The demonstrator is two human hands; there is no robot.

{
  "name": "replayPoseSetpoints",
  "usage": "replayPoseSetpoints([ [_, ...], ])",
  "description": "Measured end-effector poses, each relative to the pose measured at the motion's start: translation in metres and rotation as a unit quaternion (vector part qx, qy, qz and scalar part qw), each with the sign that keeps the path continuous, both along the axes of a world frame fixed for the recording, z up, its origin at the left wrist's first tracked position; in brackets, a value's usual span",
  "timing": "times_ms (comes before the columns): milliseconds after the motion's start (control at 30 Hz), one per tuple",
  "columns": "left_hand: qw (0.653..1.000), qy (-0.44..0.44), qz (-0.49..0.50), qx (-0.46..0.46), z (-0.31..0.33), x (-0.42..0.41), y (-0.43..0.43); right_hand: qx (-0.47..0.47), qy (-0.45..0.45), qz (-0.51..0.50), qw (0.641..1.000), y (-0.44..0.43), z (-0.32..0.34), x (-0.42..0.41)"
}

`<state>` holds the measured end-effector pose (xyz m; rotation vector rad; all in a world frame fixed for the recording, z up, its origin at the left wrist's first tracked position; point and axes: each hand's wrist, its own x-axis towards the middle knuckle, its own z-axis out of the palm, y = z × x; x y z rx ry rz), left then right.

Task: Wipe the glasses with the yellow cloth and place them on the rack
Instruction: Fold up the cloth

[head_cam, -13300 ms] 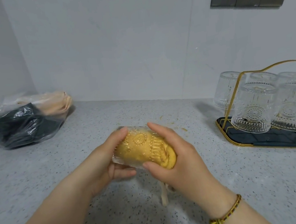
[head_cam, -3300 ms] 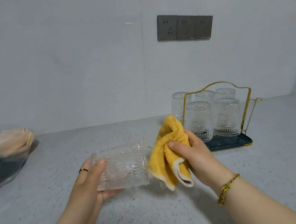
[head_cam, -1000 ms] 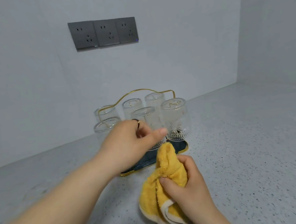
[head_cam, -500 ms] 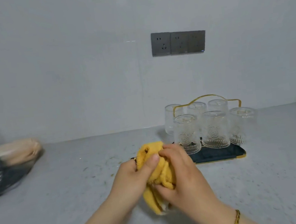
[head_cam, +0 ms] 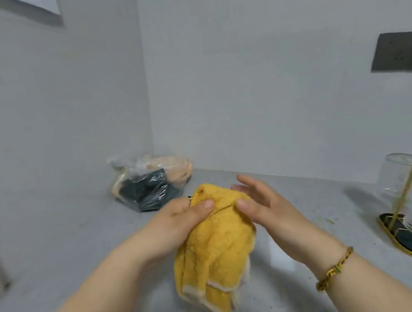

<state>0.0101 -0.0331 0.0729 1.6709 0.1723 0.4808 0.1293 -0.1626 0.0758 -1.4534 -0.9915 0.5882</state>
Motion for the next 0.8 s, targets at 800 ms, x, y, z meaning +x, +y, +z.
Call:
replayPoseSetpoints([
  [800,0.868,0.153,0.427,0.201,-0.094,-0.122,0.165,-0.179,-0.184,0.01,0.967,0.259,-0.057,-0.078],
])
